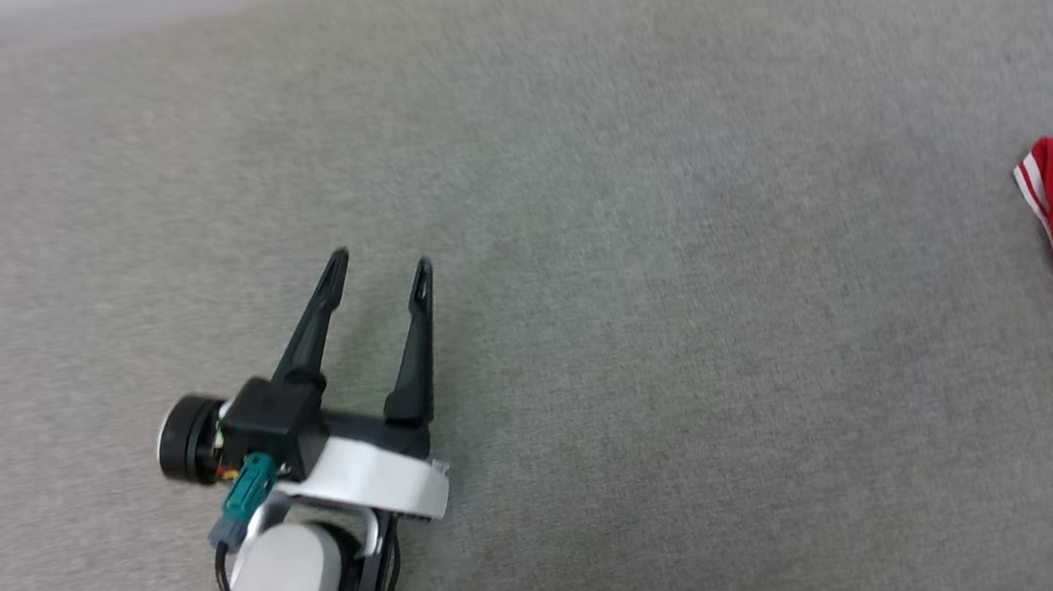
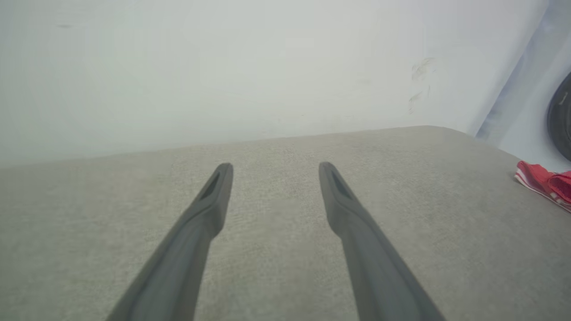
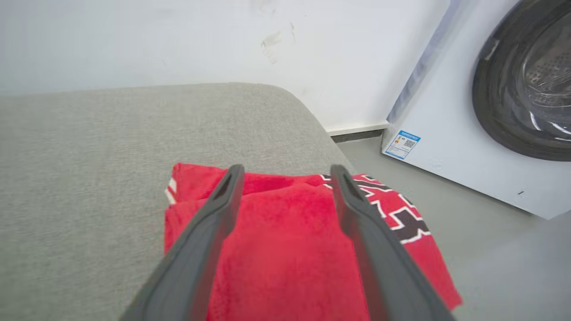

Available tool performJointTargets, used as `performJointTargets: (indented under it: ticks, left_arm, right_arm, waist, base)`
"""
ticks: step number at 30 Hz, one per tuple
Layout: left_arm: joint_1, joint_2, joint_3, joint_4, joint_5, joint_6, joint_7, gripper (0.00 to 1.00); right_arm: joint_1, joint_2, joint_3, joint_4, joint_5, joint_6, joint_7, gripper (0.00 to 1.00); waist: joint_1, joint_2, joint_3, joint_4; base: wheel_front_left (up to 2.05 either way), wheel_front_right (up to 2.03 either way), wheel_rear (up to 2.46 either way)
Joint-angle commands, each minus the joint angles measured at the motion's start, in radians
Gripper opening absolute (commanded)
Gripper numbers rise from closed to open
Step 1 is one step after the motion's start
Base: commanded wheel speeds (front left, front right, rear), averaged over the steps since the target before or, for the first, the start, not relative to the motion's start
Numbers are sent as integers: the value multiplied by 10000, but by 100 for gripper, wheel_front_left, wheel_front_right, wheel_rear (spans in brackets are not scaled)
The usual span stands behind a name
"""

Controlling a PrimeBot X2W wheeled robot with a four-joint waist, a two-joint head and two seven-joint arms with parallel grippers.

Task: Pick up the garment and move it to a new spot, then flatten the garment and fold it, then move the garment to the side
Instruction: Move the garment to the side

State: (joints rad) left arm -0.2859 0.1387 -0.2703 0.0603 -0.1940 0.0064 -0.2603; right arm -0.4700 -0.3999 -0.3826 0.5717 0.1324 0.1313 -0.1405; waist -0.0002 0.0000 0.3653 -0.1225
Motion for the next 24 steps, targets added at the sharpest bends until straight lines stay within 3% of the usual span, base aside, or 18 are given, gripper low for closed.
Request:
performJointTargets:
  ticks: [1,15,24]
  left_arm:
    - [432,-47,163,51,-120,114,-61,100]
    - [2347,-62,1112,545,-568,355,-45,100]
    - [2851,22,1215,908,-606,202,-46,100]
  right_arm:
    - [557,389,166,-393,67,-13,-109,100]
    - [3504,2357,1797,-3328,357,-11,64,100]
    - [4965,2987,2181,-4798,297,-11,497,100]
  waist:
    - [2,0,-828,469]
    - [2,0,-2901,1201]
    - [2,0,-3738,1379]
  base:
    - [0,0,0]
    - [0,0,0]
    - [0,0,0]
